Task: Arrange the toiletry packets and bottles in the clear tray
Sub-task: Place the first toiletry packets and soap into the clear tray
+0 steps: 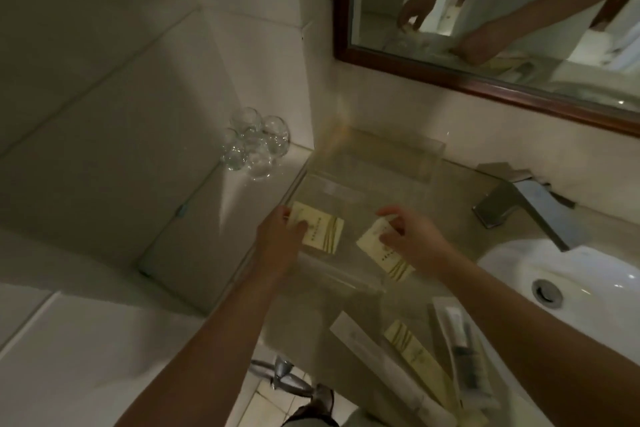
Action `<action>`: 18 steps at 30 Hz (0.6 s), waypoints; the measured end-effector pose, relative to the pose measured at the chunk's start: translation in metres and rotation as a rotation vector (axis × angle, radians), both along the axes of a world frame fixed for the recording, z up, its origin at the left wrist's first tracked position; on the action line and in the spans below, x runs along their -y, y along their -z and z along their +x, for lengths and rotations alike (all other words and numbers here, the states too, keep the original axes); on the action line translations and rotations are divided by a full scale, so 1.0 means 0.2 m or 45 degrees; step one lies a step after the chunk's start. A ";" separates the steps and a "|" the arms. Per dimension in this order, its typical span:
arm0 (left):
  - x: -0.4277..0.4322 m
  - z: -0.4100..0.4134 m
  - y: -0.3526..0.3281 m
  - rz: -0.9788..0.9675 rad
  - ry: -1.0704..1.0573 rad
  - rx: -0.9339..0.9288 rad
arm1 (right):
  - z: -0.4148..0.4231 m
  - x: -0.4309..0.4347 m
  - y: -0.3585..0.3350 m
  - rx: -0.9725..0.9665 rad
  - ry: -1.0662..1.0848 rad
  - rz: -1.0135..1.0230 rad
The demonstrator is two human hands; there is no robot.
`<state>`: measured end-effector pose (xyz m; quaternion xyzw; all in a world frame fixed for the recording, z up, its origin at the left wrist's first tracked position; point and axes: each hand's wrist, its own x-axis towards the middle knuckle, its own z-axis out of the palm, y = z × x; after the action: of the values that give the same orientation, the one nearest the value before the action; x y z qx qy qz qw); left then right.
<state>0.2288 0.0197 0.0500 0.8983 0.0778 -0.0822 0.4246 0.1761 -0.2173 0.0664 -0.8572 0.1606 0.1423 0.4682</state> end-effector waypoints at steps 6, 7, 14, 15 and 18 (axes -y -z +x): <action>0.02 0.08 0.16 0.403 0.228 -0.069 | 0.16 -0.17 0.10 -0.151 -0.275 -0.238; 0.00 0.07 0.19 0.549 0.283 -0.020 | 0.16 -0.18 0.12 -0.174 -0.329 -0.324; 0.03 0.02 0.27 0.583 0.932 0.263 | 0.08 -0.17 0.21 -0.078 -0.339 -0.740; 0.03 0.04 0.27 0.556 1.010 0.206 | 0.07 -0.18 0.22 -0.080 -0.335 -0.737; 0.01 0.06 0.27 0.587 1.028 0.216 | 0.04 -0.21 0.25 -0.104 -0.329 -0.721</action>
<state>0.2407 0.0178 -0.0034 0.9311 -0.2964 -0.1476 0.1529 0.1848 -0.1753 0.0165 -0.9604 0.1022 0.1846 0.1819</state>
